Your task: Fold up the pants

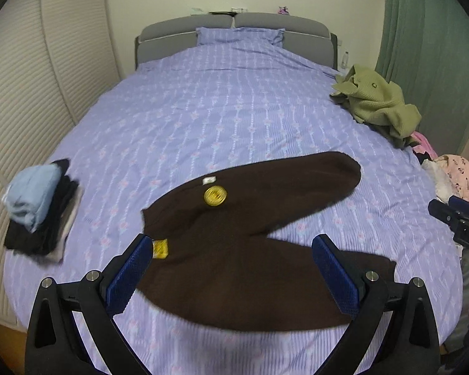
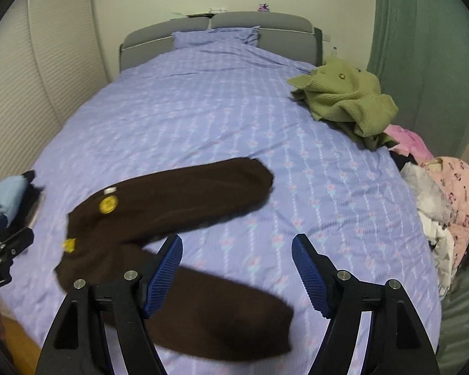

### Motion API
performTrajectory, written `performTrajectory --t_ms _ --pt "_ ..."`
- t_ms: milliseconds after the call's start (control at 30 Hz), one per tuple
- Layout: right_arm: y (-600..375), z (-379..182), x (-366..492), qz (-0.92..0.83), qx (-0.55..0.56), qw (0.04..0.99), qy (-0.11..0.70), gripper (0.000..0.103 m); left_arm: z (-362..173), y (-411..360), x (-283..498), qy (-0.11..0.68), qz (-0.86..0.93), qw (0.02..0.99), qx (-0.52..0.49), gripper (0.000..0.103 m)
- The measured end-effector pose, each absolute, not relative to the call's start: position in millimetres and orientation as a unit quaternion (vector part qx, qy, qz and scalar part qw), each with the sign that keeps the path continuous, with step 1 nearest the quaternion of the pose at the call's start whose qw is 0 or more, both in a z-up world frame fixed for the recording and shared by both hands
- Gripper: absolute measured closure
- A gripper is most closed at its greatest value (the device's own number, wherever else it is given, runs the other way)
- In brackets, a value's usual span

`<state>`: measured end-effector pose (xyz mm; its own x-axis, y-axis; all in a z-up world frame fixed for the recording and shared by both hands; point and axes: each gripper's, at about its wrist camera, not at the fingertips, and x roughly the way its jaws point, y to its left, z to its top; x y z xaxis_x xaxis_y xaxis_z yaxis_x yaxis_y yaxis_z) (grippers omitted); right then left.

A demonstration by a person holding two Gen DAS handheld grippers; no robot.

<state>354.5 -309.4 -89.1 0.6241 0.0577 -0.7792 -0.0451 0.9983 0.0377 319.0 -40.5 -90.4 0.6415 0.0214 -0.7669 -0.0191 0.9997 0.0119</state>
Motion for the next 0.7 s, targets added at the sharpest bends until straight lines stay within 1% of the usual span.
performTrajectory --t_ms 333,500,600,700 --pt "-284 -90 282 0.025 0.017 0.892 0.452 0.03 -90 17 233 0.436 0.053 0.898 0.011 0.0" --pt "-258 -97 255 0.019 0.012 0.888 0.46 0.03 -110 42 217 0.455 0.054 0.889 0.007 0.0" --pt "-242 -111 244 0.01 0.023 0.87 0.493 0.03 -124 60 216 0.48 0.037 0.877 -0.016 0.0" --pt "-231 -124 229 -0.021 0.032 0.86 0.51 0.03 -136 80 218 0.491 0.028 0.871 -0.017 0.0"
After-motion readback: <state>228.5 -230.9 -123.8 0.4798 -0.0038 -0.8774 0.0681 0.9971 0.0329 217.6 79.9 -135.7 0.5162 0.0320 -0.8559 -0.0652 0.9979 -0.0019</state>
